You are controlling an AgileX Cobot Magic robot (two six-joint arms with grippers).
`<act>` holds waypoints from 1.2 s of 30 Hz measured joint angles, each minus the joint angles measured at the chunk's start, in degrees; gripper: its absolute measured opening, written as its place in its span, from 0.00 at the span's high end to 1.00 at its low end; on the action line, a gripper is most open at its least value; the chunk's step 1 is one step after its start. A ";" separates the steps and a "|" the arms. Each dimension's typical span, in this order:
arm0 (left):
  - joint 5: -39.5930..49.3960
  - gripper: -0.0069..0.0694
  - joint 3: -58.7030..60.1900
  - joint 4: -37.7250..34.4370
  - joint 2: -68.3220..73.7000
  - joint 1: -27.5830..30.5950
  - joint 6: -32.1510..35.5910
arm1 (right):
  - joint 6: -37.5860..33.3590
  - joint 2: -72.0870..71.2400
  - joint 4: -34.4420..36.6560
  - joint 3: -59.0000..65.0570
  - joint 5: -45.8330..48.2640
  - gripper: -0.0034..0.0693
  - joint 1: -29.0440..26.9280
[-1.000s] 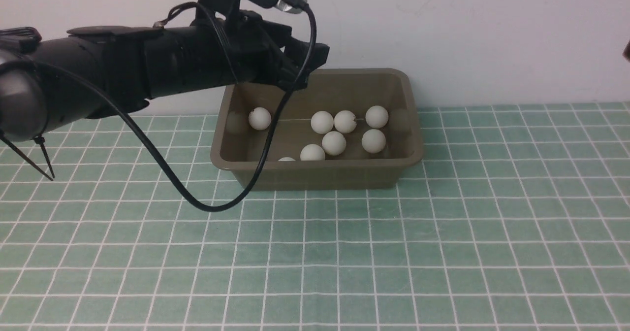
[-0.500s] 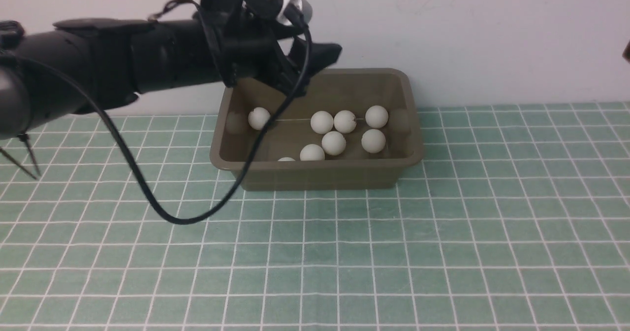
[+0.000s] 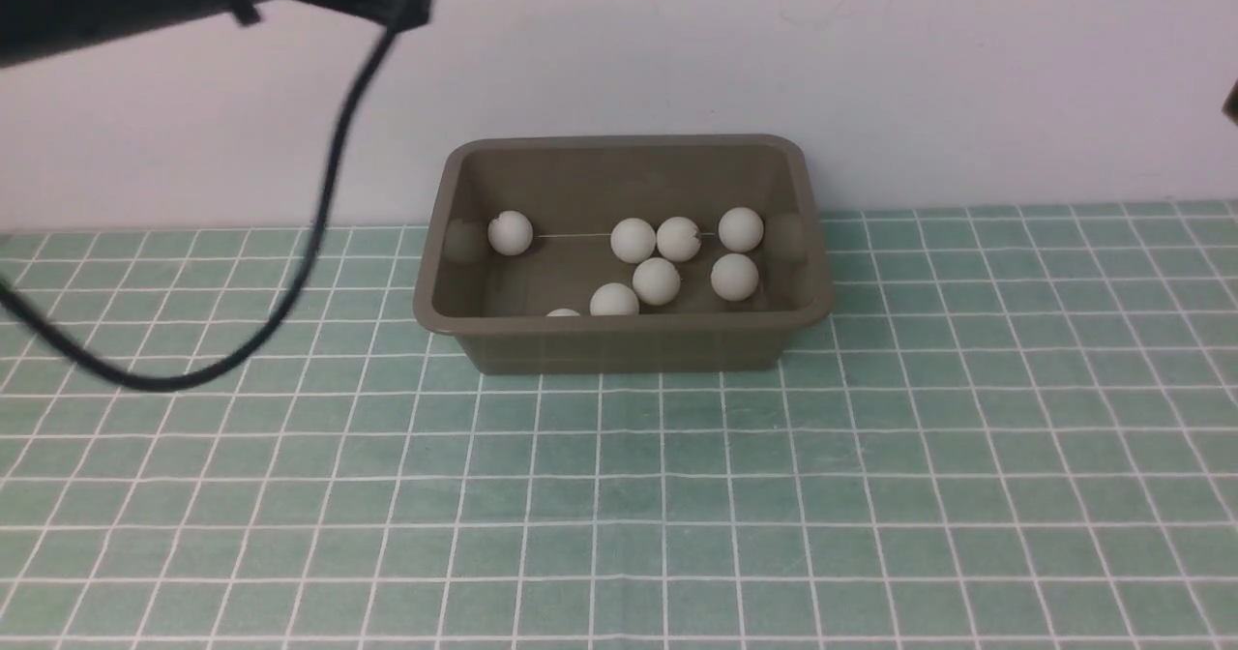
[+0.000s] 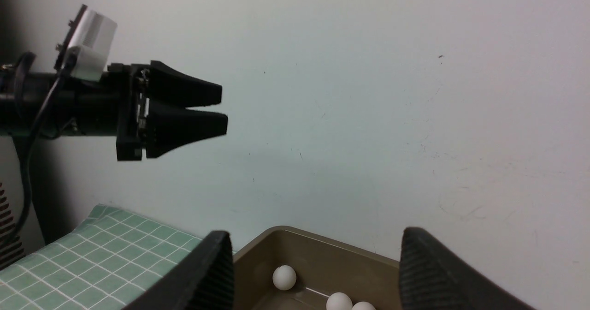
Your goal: Put the table tennis balls in the box on the green coffee tablecloth.
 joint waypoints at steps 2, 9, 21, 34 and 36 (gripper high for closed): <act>0.62 0.26 0.00 11.45 -2.52 0.51 -9.68 | 0.00 0.00 0.00 0.00 0.00 0.34 0.00; 12.87 0.26 0.53 52.81 -15.60 0.91 -55.91 | 0.00 0.00 0.00 0.00 0.00 0.34 0.00; 9.57 0.26 31.41 65.81 -45.49 7.46 -67.85 | 0.06 0.00 0.00 0.00 0.00 0.34 0.00; -0.53 0.26 64.22 71.58 -61.38 8.00 -79.83 | 0.06 0.00 0.00 0.00 0.00 0.34 0.00; -1.05 0.26 67.15 71.58 -63.24 8.00 -79.98 | 0.06 0.00 0.00 0.00 0.00 0.34 0.00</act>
